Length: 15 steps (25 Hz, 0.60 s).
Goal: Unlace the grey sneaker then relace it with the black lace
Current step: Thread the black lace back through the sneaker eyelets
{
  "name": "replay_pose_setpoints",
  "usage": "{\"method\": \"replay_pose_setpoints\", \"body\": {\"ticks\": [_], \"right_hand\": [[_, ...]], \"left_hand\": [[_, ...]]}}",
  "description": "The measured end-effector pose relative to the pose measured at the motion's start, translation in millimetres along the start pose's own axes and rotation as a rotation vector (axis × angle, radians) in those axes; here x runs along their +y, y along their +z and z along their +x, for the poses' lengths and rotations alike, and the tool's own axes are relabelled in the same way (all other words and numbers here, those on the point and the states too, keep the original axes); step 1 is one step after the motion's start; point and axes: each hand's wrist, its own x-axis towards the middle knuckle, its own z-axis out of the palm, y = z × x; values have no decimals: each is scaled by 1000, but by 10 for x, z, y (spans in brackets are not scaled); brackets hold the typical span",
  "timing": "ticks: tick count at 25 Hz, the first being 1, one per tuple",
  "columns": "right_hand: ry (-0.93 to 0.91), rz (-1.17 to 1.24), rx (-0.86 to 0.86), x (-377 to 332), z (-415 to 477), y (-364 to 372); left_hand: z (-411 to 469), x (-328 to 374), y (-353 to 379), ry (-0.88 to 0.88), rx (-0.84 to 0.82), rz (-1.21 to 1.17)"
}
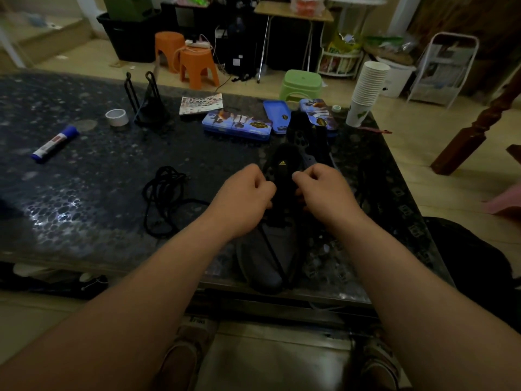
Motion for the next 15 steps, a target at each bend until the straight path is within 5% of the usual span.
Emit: {"method": "replay_pose_setpoints", "body": {"ticks": [4,8,10,15], "right_hand": [[-79,-18,181,12,-45,-132],[-278,18,128,-82,-194,-110],[-283,3,-4,-80,-223,8],[-216,96,26,-49,-209,82]], "left_hand": [[-210,27,-7,213,-349,72],[6,-145,31,-22,117,133],[82,-173,95,-74,86,177],[219,-227,213,-93,121,301]]}}
